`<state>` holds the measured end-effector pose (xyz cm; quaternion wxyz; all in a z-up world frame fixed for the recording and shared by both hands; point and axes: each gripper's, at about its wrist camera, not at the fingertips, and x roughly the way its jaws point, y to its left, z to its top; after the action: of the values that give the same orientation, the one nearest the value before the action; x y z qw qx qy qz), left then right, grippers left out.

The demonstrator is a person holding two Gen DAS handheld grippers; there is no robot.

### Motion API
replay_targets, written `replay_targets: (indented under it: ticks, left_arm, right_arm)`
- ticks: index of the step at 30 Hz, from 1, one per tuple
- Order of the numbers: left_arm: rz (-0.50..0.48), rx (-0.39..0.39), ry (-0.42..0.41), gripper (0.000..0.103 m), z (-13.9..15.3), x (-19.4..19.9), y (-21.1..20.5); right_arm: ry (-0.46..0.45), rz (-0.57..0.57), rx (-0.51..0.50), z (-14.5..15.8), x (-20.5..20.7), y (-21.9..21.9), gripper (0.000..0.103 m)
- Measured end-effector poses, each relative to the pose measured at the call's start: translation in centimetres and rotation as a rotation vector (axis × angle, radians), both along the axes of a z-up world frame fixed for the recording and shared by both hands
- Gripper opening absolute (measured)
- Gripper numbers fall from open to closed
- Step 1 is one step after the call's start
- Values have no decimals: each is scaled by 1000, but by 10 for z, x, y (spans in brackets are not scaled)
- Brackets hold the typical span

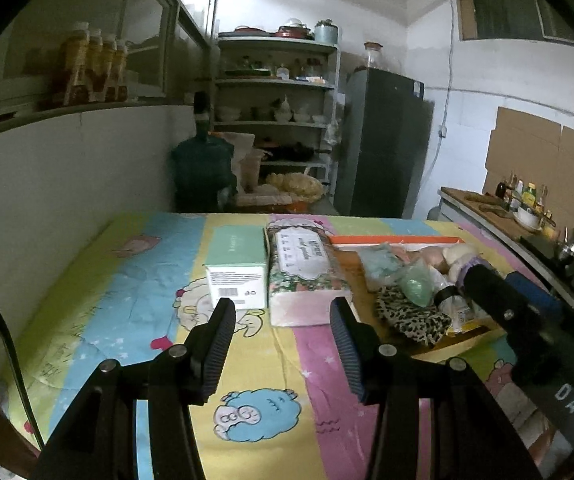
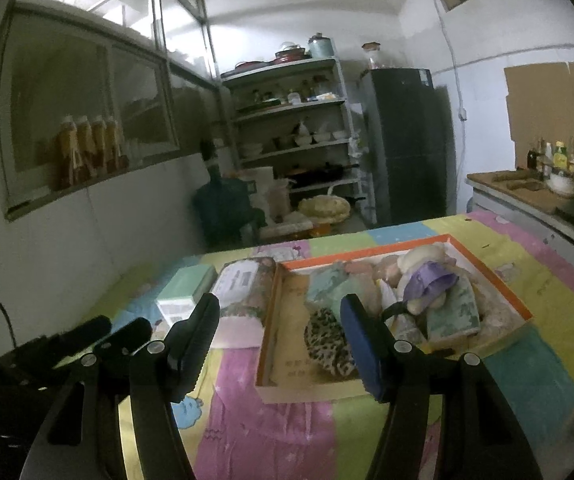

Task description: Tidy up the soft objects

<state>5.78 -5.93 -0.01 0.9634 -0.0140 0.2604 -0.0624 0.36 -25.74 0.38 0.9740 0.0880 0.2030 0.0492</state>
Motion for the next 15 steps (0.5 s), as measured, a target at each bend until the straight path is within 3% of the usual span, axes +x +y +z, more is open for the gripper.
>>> replay_targets:
  ticks: [15]
  left_arm:
    - [104, 35, -50, 49, 3, -32, 24]
  right_arm:
    - [-1, -24, -34, -6, -21, 29, 69]
